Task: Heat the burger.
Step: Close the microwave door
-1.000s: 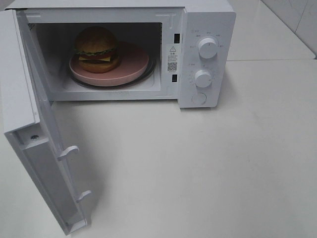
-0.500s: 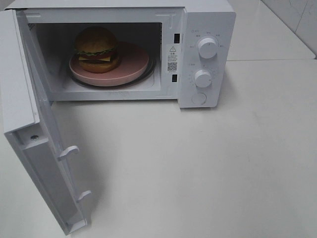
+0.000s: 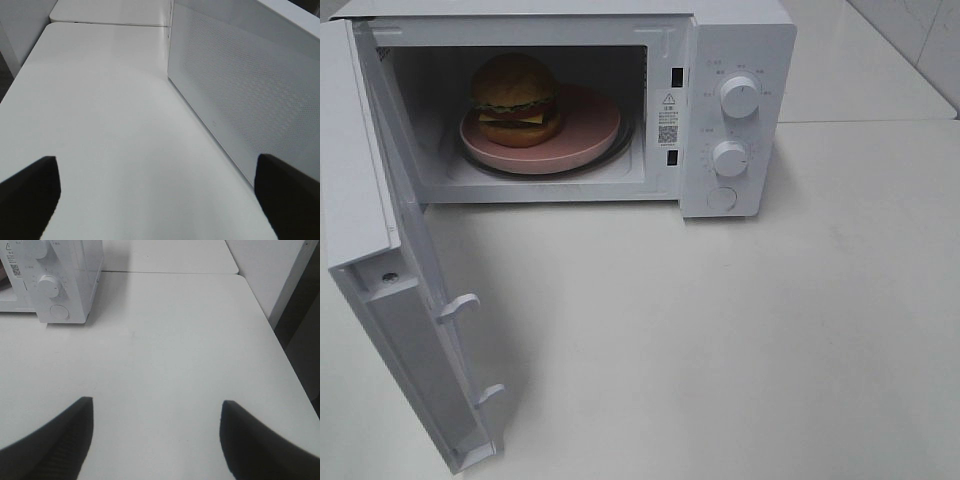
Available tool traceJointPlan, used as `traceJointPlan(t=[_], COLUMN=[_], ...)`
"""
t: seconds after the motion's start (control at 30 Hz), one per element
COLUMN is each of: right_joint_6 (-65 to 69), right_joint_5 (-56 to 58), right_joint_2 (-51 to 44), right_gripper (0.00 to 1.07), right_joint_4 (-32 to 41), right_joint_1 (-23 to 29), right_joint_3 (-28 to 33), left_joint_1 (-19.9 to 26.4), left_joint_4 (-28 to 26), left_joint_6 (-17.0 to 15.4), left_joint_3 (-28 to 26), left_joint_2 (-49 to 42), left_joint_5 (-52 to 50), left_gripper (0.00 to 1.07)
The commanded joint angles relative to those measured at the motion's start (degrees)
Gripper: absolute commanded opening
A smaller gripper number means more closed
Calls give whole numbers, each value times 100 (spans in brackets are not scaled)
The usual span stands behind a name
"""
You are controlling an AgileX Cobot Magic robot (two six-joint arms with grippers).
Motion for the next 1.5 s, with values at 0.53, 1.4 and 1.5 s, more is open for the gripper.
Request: traceJointPlan(t=[0.53, 1.4, 1.5], right_joint_6=[-34, -34, -34], right_joint_5=[-17, -17, -17], right_joint_2=[-149, -149, -149], right_gripper=[68, 68, 67], right_joint_4=[46, 46, 46], right_joint_1=[-46, -46, -46], right_joint_3=[11, 11, 11], left_joint_1=[23, 23, 23], left_joint_4=[-6, 63, 63], left_joint_6=[-6, -29, -29], left_joint_3=[11, -201, -201], left_joint_2=[-17, 1346, 1616], left_joint_5=[-6, -1329, -1558], left_gripper=[98, 33, 7])
